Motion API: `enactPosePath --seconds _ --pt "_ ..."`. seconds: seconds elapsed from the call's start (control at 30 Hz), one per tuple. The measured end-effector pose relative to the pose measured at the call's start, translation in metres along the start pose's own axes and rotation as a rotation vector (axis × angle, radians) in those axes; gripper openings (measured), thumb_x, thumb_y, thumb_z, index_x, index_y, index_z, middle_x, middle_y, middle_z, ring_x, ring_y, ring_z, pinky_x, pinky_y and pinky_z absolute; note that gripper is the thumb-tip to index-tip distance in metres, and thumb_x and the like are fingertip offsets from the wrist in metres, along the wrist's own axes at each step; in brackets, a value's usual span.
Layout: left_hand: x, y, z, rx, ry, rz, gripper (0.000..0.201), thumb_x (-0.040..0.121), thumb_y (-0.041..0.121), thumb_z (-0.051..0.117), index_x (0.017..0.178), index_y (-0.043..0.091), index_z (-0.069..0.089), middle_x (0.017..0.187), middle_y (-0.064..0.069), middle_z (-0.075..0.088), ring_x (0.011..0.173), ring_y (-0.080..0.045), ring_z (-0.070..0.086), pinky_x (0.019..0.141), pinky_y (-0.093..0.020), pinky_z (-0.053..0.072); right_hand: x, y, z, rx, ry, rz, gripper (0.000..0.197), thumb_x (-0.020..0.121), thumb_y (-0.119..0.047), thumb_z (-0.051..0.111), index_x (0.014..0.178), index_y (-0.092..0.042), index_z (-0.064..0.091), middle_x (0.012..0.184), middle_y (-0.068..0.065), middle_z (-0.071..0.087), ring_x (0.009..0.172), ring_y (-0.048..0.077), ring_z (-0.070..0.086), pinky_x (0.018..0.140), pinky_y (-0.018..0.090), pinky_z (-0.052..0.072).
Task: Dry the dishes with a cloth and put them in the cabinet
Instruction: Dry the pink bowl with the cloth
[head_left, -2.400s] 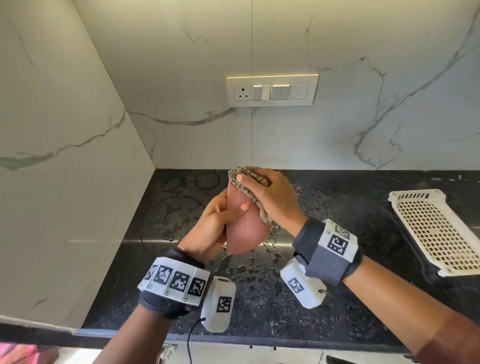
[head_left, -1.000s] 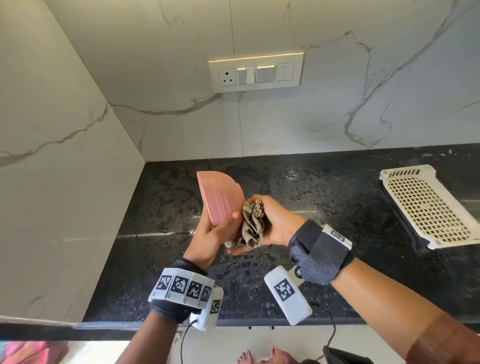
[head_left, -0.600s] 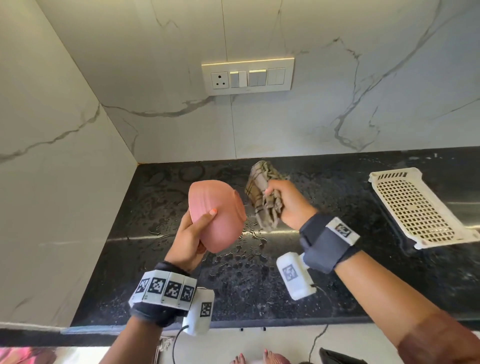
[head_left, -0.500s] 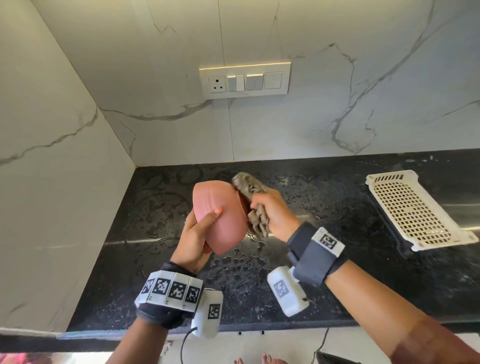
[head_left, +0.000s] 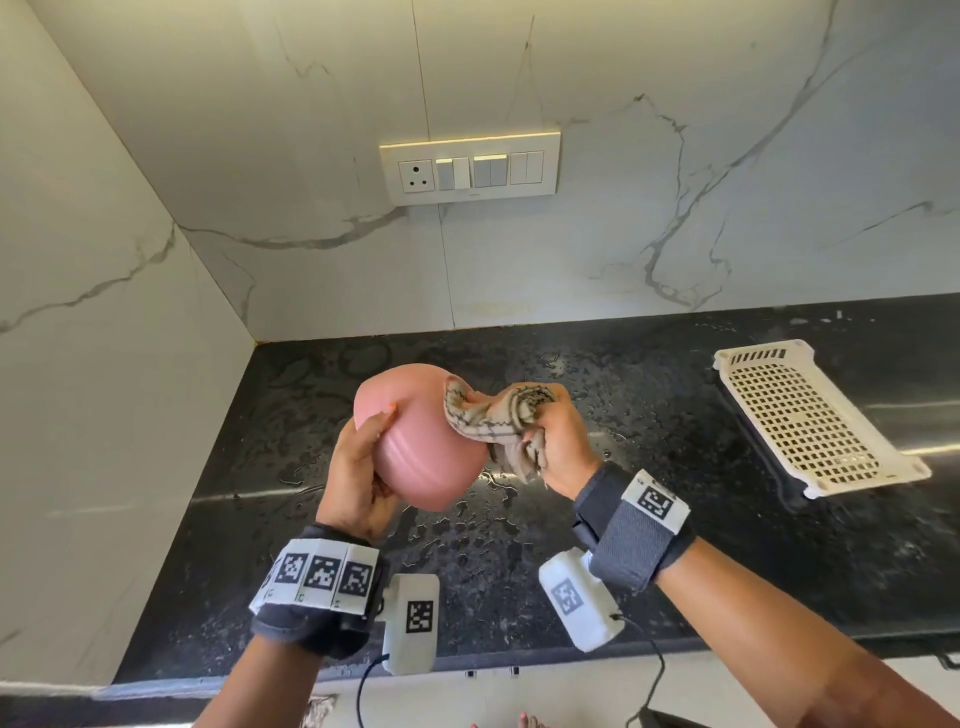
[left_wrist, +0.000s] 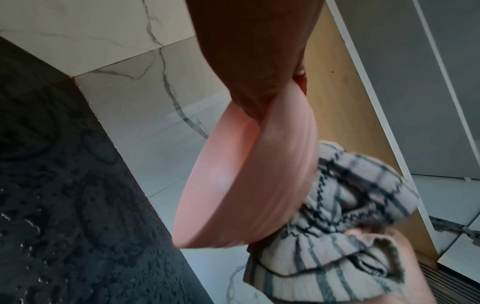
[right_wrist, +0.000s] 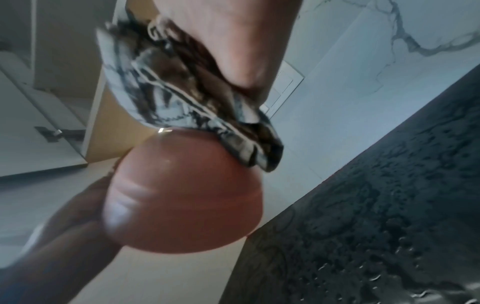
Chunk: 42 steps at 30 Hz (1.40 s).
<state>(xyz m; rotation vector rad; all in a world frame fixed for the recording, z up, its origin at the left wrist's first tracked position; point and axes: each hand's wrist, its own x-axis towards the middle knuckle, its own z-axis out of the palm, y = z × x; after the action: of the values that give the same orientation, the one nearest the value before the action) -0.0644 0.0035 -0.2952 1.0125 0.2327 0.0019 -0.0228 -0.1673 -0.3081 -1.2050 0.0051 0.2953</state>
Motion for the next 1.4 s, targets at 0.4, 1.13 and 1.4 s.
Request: enactPosePath --seconds 0.4,1.13,1.4 --pt "0.004 -0.008 -0.004 0.021 -0.011 -0.086 0.092 0.034 0.045 0.086 0.115 0.012 0.057 0.1 -0.009 0.068 0.086 -0.02 0.067 0.061 -0.035 0.057 0.003 -0.014 -0.036 -0.121 0.293 -0.177 0.03 0.072 0.013 0.042 0.061 -0.003 0.064 0.03 0.004 0.038 0.022 0.016 0.031 0.032 0.016 0.032" --pt "0.028 -0.058 0.016 0.247 -0.032 -0.133 0.027 0.082 0.008 0.063 0.107 0.018 0.054 0.098 -0.004 0.065 0.087 -0.021 0.063 0.062 -0.032 0.055 -0.006 0.012 -0.065 0.059 0.331 0.11 0.022 0.071 0.012 0.039 0.075 0.007 0.06 0.07 0.008 0.069 0.066 0.022 0.065 0.063 0.031 0.051" --pt "0.035 -0.06 0.017 0.213 -0.005 -0.182 0.014 0.09 0.01 0.054 0.103 0.013 0.057 0.09 -0.004 0.066 0.079 -0.019 0.059 0.06 -0.031 0.05 0.028 0.085 -0.157 -1.165 0.264 0.158 0.036 0.084 0.0 0.058 0.12 -0.005 0.06 0.113 0.013 0.064 0.093 0.016 0.062 0.081 0.021 0.046"
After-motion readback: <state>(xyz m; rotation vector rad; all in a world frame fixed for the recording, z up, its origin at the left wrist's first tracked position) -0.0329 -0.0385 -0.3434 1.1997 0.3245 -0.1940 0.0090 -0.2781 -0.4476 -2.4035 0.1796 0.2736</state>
